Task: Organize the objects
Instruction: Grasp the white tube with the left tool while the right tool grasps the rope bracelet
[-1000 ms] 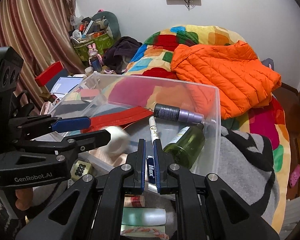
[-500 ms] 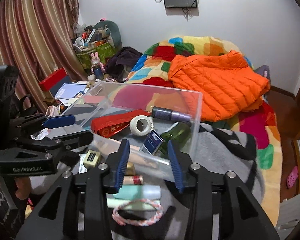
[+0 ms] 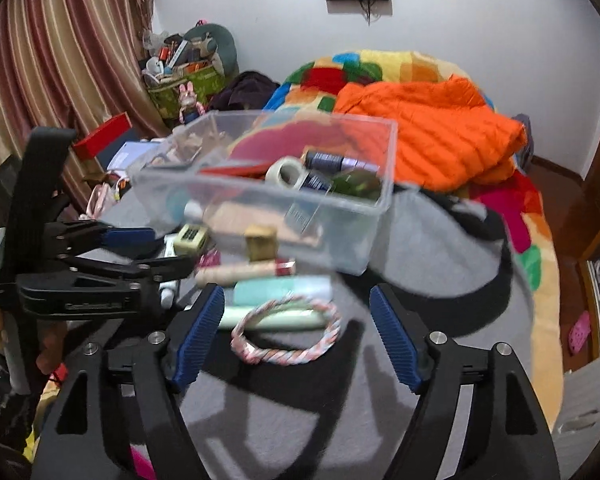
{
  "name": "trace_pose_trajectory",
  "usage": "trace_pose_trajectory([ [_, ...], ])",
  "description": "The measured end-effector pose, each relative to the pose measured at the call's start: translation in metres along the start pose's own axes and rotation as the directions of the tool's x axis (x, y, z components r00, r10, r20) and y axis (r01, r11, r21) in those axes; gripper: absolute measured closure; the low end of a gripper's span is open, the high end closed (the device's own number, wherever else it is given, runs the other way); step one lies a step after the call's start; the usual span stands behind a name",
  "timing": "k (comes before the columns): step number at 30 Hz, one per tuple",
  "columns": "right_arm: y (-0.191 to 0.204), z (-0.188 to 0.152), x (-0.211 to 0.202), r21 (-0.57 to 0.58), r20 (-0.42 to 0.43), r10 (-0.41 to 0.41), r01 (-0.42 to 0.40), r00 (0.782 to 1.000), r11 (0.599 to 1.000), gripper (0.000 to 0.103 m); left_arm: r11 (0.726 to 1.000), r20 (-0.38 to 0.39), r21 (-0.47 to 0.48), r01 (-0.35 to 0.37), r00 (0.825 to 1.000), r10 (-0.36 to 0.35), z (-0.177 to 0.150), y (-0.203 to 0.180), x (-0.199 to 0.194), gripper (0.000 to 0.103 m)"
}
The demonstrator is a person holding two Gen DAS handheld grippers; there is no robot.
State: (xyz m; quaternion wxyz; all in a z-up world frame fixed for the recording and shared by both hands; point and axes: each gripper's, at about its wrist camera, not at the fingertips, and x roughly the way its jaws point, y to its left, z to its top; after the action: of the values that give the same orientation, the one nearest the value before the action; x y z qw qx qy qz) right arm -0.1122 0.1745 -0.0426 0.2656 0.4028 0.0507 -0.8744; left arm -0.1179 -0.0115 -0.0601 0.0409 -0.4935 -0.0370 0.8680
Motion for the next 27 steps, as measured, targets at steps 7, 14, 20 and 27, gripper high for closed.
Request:
trace_pose_trajectory([
  [7,0.024,-0.019,0.024,-0.083,-0.049,-0.081,0.076,0.996,0.994,0.03,0.999,0.005,0.001,-0.044,0.999,0.044,-0.017,0.006,-0.003,0.033],
  [14,0.002,-0.034,0.021,-0.049,-0.077,-0.093,0.089,0.993,0.995,0.033,0.997,0.019,-0.003,-0.08,0.997,0.08,-0.034,0.023,-0.019,0.036],
  [20,-0.01,-0.039,0.016,-0.012,-0.09,-0.04,0.039,0.995,0.999,0.056,0.997,0.025,-0.012,-0.073,0.997,0.073,-0.035,0.025,-0.021,0.044],
  [27,0.0,-0.036,0.021,-0.013,-0.084,-0.052,0.051,0.995,0.999,0.056,0.996,0.048,0.047,-0.074,0.996,0.072,-0.029,0.011,-0.015,0.074],
])
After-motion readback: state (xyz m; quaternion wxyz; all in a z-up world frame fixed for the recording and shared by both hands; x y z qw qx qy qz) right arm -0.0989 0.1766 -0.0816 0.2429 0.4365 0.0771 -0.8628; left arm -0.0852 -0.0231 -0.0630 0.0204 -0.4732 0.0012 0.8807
